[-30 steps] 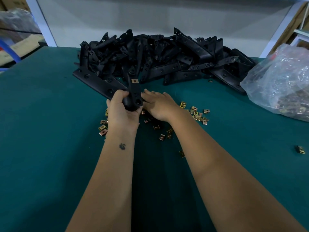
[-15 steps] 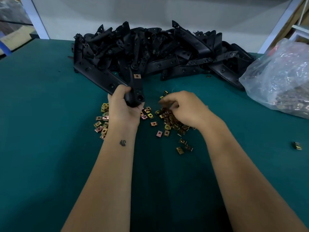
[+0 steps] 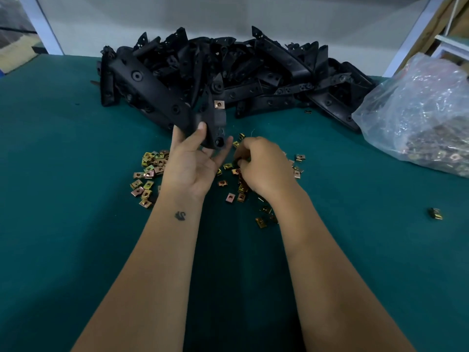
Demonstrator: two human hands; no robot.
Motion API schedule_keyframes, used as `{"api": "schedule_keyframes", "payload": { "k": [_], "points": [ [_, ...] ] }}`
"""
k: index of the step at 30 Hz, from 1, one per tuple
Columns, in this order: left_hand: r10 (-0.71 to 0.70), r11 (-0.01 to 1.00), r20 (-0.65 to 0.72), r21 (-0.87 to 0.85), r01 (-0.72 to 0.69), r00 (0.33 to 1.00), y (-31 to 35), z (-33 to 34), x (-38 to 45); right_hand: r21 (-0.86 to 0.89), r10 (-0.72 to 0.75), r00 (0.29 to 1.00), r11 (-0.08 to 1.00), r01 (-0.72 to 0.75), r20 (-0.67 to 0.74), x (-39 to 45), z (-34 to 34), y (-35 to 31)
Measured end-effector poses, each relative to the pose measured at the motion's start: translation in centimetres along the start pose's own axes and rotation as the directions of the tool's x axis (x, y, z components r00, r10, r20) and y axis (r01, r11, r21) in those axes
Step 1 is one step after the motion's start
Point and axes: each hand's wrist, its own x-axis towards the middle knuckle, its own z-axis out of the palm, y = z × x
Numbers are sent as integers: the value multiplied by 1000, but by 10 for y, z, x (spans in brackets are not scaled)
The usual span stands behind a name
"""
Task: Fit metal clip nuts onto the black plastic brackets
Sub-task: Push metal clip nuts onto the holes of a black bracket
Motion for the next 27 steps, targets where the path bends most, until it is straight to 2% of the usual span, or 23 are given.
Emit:
{"api": "schedule_keyframes", "payload": {
  "k": [3, 6, 9, 13, 16, 20, 23, 27],
  "points": [
    [-28, 1000, 9, -14, 28, 1000, -1, 2, -1, 37, -41, 988, 998, 47, -147, -4, 4, 4],
    [-61, 998, -27, -23, 61, 998, -3, 5, -4, 373, 45, 960, 925, 64, -276, -7, 3, 1],
    [-92, 994, -64, -60, 88, 994, -2, 7, -6, 683, 185, 942, 728, 61, -281, -8, 2, -5],
    [-115, 993, -63, -37, 113, 991, 1, 9, -7, 928, 298, 946, 374, 4, -125, -8, -2, -8],
    [-125, 992, -33, -24, 124, 992, 1, 9, -7, 988, 251, 966, 153, 20, -58, -8, -6, -7],
    [-149, 989, 15, 28, 148, 989, -1, 9, -7, 1000, 194, 981, -13, 8, -5, -9, -8, -7],
    [-162, 987, 27, 20, 161, 986, -1, 11, -8, 999, 180, 984, -37, 0, 6, -9, -9, -7],
    [-184, 983, 31, -14, 185, 982, -1, 11, -9, 1000, 179, 983, -10, -25, 26, -9, -9, -4]
  ]
}}
